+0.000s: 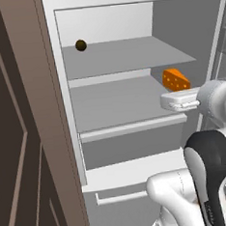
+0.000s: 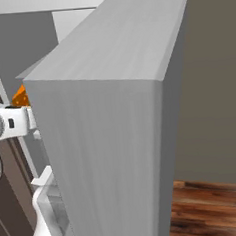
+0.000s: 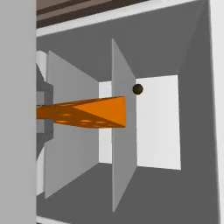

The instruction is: Pick the cheese from the fridge and the cheese grater from the cabinet and place them next to the salad bowl.

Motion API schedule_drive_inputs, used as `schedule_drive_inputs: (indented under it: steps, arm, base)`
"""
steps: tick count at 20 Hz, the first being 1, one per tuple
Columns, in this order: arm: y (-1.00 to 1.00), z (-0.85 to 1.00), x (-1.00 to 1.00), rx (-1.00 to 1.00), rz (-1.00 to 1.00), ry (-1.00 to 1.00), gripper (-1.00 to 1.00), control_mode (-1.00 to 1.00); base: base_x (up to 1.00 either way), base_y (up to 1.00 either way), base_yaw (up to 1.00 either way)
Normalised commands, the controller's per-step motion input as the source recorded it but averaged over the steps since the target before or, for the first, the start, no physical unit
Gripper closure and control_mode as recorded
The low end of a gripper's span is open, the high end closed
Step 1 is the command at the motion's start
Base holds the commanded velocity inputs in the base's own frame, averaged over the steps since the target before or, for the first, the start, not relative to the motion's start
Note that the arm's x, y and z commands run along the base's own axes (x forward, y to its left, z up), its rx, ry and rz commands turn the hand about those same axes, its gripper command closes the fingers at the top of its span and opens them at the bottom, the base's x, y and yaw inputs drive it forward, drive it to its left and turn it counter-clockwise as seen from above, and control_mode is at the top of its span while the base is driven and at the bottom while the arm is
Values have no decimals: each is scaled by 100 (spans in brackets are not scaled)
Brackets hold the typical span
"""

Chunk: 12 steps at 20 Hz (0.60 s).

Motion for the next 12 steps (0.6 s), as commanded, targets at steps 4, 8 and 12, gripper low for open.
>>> schedule_drive_inputs:
  steps: [4, 8, 12]
  arm:
    - [0, 0, 0, 0, -1, 0, 100, -100]
    - [-5, -6, -26, 0, 0, 0, 100, 100]
    - [0, 0, 0, 0, 0, 0, 100, 100]
  base:
    - [0, 0, 0]
    - [-25, -3, 0]
    - [-100, -7, 0]
